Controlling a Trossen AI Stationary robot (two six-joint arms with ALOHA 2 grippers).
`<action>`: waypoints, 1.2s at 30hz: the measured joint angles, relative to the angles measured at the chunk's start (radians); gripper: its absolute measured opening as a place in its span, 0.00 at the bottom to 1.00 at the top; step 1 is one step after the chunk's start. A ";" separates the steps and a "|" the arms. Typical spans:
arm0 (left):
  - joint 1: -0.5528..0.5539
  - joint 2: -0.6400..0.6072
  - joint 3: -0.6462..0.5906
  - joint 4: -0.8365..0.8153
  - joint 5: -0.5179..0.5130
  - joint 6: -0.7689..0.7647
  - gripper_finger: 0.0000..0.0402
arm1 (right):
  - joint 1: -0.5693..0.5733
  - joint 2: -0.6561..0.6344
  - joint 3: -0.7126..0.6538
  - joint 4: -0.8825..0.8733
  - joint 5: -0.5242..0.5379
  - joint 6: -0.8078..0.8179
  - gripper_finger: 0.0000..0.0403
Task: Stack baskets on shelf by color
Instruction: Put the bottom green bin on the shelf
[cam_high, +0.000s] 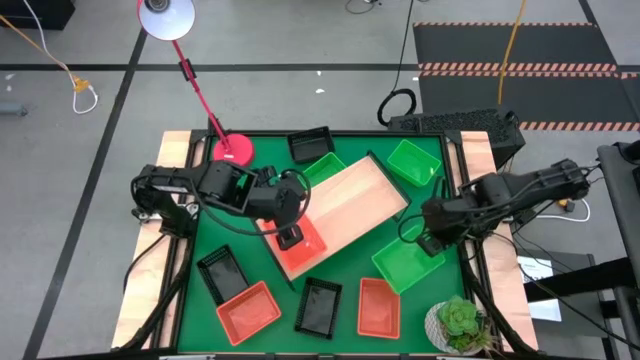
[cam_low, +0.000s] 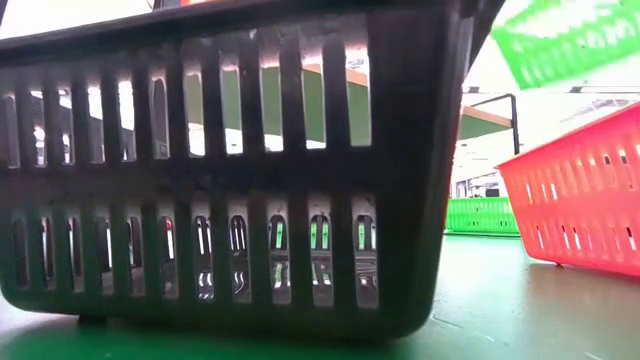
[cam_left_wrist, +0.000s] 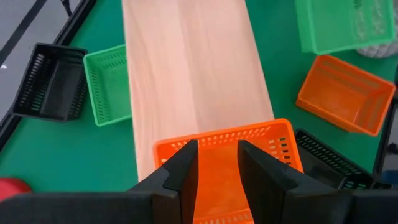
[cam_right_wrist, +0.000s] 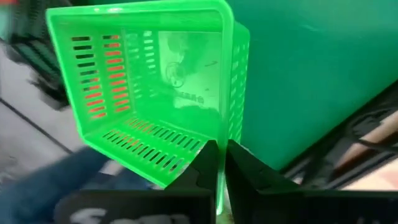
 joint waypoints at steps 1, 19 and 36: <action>0.001 -0.010 0.000 -0.008 -0.003 -0.002 0.29 | 0.009 0.001 0.015 0.005 0.020 0.035 0.02; 0.052 -0.141 0.000 -0.031 -0.106 0.037 0.29 | 0.148 0.028 0.033 0.377 0.655 0.555 0.01; 0.052 -0.145 0.000 -0.042 -0.106 0.078 0.29 | 0.152 0.191 0.032 0.657 0.989 0.774 0.01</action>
